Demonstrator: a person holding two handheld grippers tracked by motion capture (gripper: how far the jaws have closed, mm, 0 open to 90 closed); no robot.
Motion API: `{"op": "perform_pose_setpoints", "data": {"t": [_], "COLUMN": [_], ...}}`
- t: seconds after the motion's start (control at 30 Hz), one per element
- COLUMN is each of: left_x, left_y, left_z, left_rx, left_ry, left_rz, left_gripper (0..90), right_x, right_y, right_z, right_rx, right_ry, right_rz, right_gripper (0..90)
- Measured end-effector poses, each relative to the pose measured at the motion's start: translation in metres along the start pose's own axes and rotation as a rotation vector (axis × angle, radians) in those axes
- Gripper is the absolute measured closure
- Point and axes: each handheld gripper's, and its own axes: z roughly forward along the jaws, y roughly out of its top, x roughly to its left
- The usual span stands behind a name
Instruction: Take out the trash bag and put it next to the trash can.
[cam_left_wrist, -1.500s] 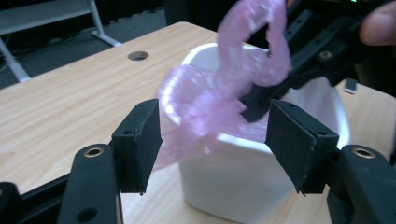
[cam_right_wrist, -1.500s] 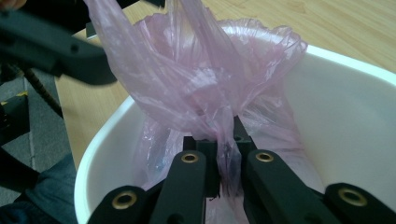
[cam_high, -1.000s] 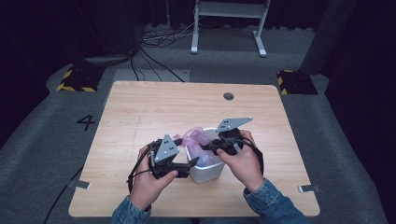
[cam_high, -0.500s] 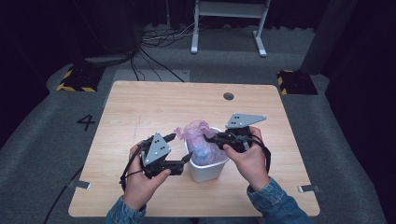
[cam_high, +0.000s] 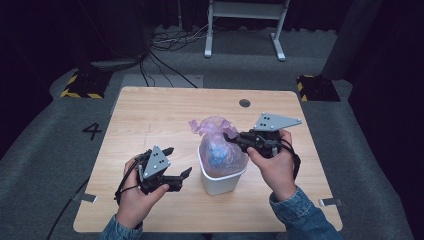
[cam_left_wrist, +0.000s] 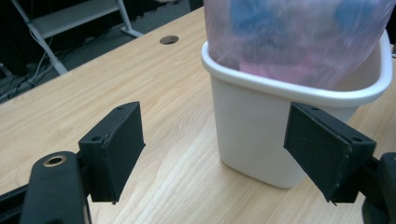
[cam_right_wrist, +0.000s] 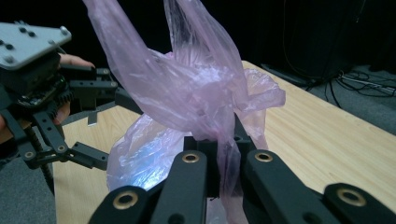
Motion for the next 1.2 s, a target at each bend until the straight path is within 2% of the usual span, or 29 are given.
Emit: {"op": "perform_pose_setpoints", "data": {"t": [0.23,0.33,0.37,0.57,0.77,0.8,0.87,1.0,1.2], "left_x": [0.008,0.013,0.017,0.026,0.030,0.034,0.037,0.042,0.049], "left_y": [-0.011,-0.018,-0.022,-0.034,-0.041,-0.045,-0.050,-0.055,-0.061], "left_z": [-0.005,-0.011,-0.014,-0.019,-0.020,-0.021,-0.022,-0.024,-0.024], "left_rx": [0.023,0.035,0.042,0.046,0.056,0.067,0.078,0.088,0.098], "left_ry": [0.032,0.041,0.056,0.061,0.074,0.098,0.109,0.116,0.126], "left_rz": [-0.003,-0.017,-0.018,-0.052,-0.042,-0.012,-0.011,-0.023,-0.052], "left_gripper": [20.1,20.1,20.1,20.2,21.4,22.3,22.7,22.5,22.4], "right_x": [0.005,0.005,0.006,0.006,0.004,0.004,0.003,0.002,-0.006], "right_y": [0.015,0.019,0.022,0.033,0.041,0.042,0.044,0.048,0.052], "right_z": [-0.009,-0.013,-0.016,-0.024,-0.032,-0.034,-0.037,-0.043,-0.056], "right_rx": [-0.014,-0.019,-0.025,-0.033,-0.044,-0.046,-0.047,-0.048,-0.045], "right_ry": [-0.022,-0.028,-0.035,-0.057,-0.076,-0.080,-0.088,-0.102,-0.147], "right_rz": [-0.029,-0.038,-0.046,-0.059,-0.068,-0.068,-0.075,-0.081,-0.087], "right_gripper": [88.7,88.7,88.7,88.7,88.7,88.7,88.7,88.7,88.6]}}
